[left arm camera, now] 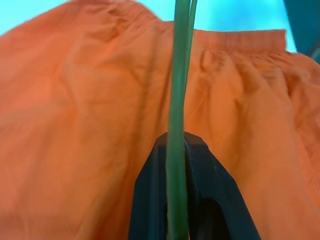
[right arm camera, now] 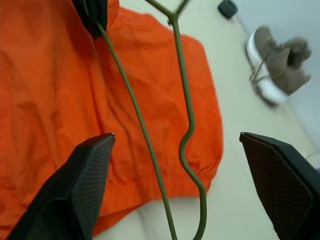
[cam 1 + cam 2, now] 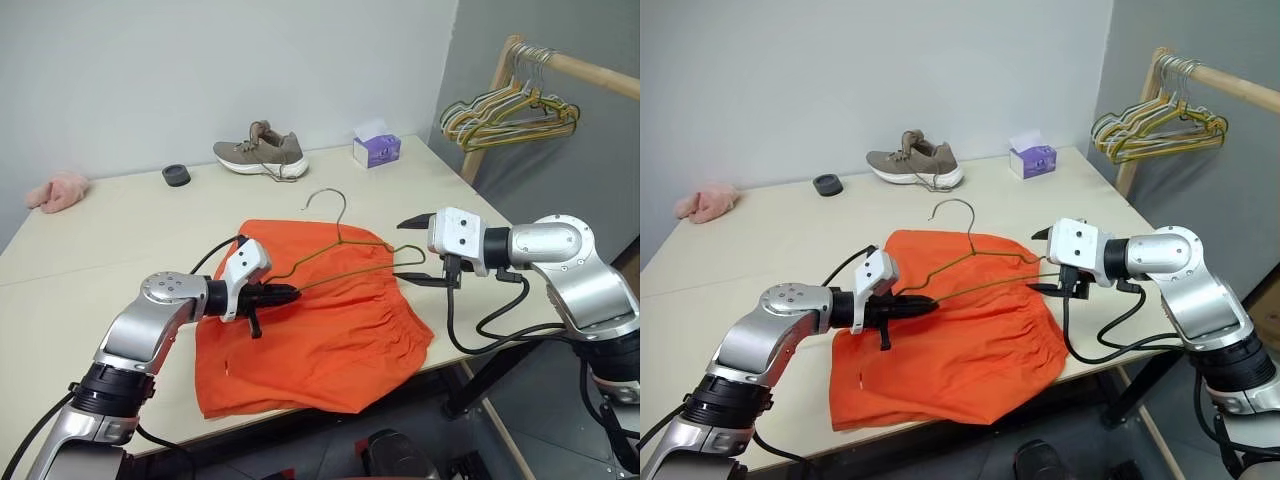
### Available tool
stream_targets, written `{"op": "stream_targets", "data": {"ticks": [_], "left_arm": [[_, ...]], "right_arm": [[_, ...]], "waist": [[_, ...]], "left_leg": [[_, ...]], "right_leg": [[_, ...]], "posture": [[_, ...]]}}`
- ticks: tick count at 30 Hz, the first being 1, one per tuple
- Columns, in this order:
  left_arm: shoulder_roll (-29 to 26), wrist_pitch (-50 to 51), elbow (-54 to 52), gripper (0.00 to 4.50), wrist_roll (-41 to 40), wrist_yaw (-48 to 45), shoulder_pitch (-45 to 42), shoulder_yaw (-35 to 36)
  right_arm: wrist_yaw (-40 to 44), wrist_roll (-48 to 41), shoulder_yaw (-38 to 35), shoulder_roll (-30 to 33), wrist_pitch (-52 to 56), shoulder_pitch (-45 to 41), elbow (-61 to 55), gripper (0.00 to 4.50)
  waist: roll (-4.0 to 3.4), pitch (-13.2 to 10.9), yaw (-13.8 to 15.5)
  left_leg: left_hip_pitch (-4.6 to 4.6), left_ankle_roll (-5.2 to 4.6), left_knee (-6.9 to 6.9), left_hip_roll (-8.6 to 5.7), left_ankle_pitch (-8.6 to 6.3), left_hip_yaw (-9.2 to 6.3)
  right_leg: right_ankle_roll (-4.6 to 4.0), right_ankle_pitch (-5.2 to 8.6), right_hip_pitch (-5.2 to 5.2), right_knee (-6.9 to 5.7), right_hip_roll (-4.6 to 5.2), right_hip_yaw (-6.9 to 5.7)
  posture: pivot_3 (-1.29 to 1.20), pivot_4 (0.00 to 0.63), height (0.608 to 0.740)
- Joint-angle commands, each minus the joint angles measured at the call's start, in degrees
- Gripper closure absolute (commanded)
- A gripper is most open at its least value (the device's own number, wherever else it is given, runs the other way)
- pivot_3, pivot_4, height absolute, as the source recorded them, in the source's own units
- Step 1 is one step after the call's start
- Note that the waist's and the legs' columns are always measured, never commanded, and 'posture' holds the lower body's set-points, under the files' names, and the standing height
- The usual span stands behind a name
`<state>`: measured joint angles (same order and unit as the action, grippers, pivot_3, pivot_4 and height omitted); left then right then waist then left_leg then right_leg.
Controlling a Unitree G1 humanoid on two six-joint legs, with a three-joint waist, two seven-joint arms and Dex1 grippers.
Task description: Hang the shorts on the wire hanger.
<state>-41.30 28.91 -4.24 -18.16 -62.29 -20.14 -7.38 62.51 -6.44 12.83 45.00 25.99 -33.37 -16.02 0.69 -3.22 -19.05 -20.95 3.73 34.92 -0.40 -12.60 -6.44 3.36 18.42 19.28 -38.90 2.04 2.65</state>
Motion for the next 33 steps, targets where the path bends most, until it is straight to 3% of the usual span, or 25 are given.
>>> {"op": "stream_targets", "data": {"ticks": [1, 6, 9, 19, 27, 33], "left_arm": [[-1.09, -1.55, -2.47, 4.50, 0.50, -0.82, -0.24, 0.03], [-1.70, -2.49, -3.43, 4.50, 1.51, -1.62, -0.27, -0.55], [-1.84, -2.54, -3.84, 4.50, 1.54, -1.90, -0.13, -0.59], [-1.58, -3.97, -3.67, 4.50, 1.91, -1.91, 0.70, -0.24], [0.56, -4.49, -3.69, 4.50, -0.66, -1.39, 1.10, 1.74], [3.18, -6.60, -1.50, 2.84, -1.26, 1.38, 0.92, 4.50]], "right_arm": [[0.81, 0.80, 2.16, 0.20, 2.65, -2.05, -0.66, 0.40], [2.37, 5.68, 9.49, -2.24, 1.85, -6.21, 6.40, 0.40], [4.00, 6.54, 11.94, -3.29, 2.72, -7.94, 9.34, 0.93], [8.01, 7.25, 13.92, -3.72, 3.43, -8.87, 12.51, 4.38], [8.34, 7.21, 13.10, -3.32, 3.90, -7.88, 11.10, 4.45], [8.79, 6.33, 10.89, -0.40, 5.10, -5.36, 8.37, 4.50]], "waist": [[0.02, -0.01, -0.06], [0.02, -0.03, -0.35], [0.04, -0.04, -0.28], [0.05, -0.05, -0.06], [0.05, -0.05, -0.04], [0.05, -0.06, 0.00]], "left_leg": [[0.00, 0.00, 0.00, 0.00, 0.00, 0.00], [-0.01, 0.00, 0.00, -0.01, 0.00, 0.03], [-0.03, 0.00, -0.03, 0.00, 0.00, 0.01], [-0.06, 0.00, -0.03, 0.00, 0.00, -0.02], [-0.06, 0.00, -0.02, 0.01, 0.00, -0.04], [-0.07, 0.00, -0.02, 0.01, 0.00, -0.06]], "right_leg": [[0.00, 0.00, 0.00, 0.00, 0.00, 0.00], [0.00, 0.00, 0.02, 0.00, 0.00, 0.01], [0.00, 0.01, 0.04, 0.01, 0.00, -0.01], [0.02, 0.02, 0.04, 0.02, 0.03, -0.04], [0.02, 0.02, 0.04, 0.01, 0.03, -0.04], [0.02, 0.02, 0.03, 0.01, 0.04, -0.06]], "posture": [[-0.33, 0.000, 0.740], [-0.33, 0.000, 0.740], [-0.32, 0.000, 0.740], [-0.31, 0.000, 0.740], [-0.32, 0.000, 0.740], [-0.32, 0.000, 0.740]]}}
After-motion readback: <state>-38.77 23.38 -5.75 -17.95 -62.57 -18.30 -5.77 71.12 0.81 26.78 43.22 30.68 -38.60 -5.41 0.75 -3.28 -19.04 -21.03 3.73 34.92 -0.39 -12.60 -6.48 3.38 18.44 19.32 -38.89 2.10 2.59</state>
